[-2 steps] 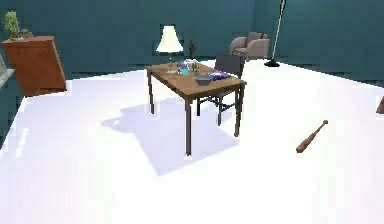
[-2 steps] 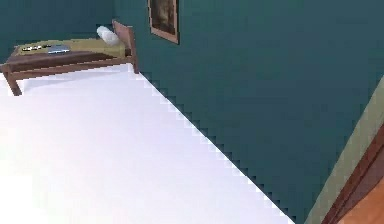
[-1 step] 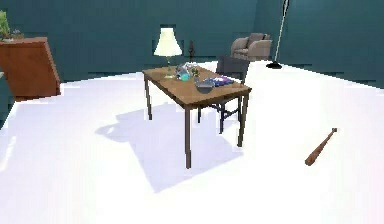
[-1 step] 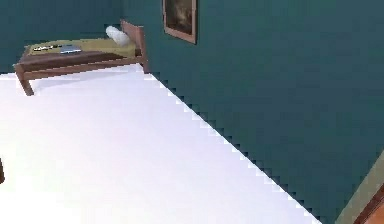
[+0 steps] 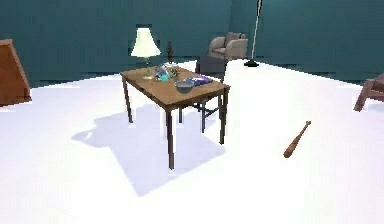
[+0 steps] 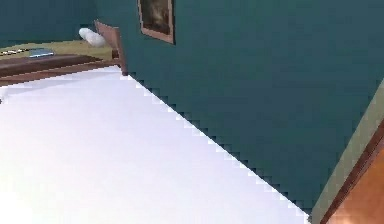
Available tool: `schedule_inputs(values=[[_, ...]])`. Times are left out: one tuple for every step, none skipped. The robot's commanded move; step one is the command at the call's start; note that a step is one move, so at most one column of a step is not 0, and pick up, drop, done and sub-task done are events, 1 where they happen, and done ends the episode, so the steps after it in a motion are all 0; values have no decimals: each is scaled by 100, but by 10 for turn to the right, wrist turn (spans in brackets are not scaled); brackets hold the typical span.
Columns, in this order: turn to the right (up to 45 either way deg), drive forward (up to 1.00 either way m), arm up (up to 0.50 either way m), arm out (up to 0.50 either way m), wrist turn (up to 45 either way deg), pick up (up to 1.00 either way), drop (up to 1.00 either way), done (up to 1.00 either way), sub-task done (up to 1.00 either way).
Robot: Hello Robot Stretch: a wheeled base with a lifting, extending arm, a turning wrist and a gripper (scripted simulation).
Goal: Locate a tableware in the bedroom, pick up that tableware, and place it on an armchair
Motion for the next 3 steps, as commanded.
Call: schedule_inputs(values=[[0, 85, 0, 0, 0, 0, 0, 0, 0], [-450, 0, 0, 0, 0, 0, 0, 0, 0], [-420, 0, 0, 0, 0, 0, 0, 0, 0]])
